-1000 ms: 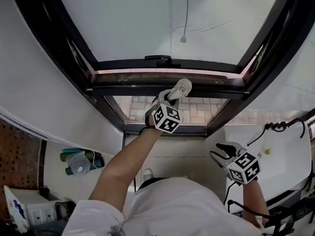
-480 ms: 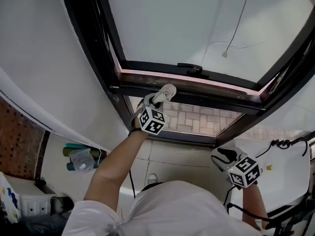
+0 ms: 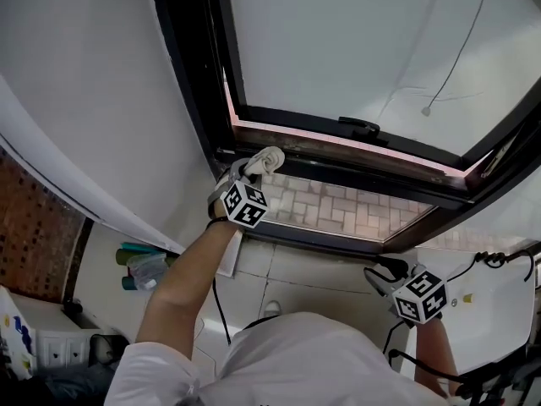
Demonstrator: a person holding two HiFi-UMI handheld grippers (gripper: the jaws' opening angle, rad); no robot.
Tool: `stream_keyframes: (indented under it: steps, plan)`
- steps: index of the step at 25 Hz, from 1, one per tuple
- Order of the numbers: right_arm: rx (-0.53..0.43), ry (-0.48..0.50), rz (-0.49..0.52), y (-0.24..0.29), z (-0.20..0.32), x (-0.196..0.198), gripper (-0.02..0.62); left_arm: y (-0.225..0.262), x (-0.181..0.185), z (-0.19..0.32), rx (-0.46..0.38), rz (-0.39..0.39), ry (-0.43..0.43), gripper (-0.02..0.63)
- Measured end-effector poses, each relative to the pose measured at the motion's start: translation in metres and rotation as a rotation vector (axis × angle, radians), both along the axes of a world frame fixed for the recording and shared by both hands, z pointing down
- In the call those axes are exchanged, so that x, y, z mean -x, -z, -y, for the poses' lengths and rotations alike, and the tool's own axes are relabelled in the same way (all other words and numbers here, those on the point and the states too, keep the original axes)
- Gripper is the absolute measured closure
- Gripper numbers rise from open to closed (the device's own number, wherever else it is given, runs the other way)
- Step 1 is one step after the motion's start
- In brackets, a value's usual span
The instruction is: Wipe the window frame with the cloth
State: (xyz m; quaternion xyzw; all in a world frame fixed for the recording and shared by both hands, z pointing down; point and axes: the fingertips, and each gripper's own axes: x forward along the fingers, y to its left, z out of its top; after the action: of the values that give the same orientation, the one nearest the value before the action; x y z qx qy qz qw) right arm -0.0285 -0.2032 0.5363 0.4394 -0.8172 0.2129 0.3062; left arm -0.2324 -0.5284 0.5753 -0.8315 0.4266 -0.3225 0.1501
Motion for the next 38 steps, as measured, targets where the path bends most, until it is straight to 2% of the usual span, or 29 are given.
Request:
stream_keyframes:
  steps: [5, 8, 15, 23, 27, 38]
  plan:
    - [0.005, 0.011, 0.021, -0.007, 0.007, 0.025, 0.443, -0.004, 0.032, 0.012, -0.029, 0.117, 0.002, 0.517]
    - [0.001, 0.000, 0.023, -0.009, 0.010, 0.029, 0.443, -0.005, 0.041, 0.016, -0.033, 0.153, -0.015, 0.517]
    - [-0.003, -0.019, 0.035, -0.013, 0.012, 0.035, 0.443, -0.007, 0.046, 0.021, -0.031, 0.202, -0.029, 0.517]
    - [-0.014, -0.034, 0.045, -0.014, 0.008, 0.039, 0.443, 0.007, 0.051, 0.021, -0.029, 0.385, -0.083, 0.514]
    - [-0.015, -0.041, 0.047, -0.015, 0.004, 0.033, 0.443, 0.027, 0.054, 0.018, -0.036, 0.466, -0.104, 0.514]
    - [-0.024, -0.014, 0.076, -0.015, -0.001, 0.009, 0.443, 0.130, 0.063, 0.023, -0.180, 0.630, -0.135, 0.514]
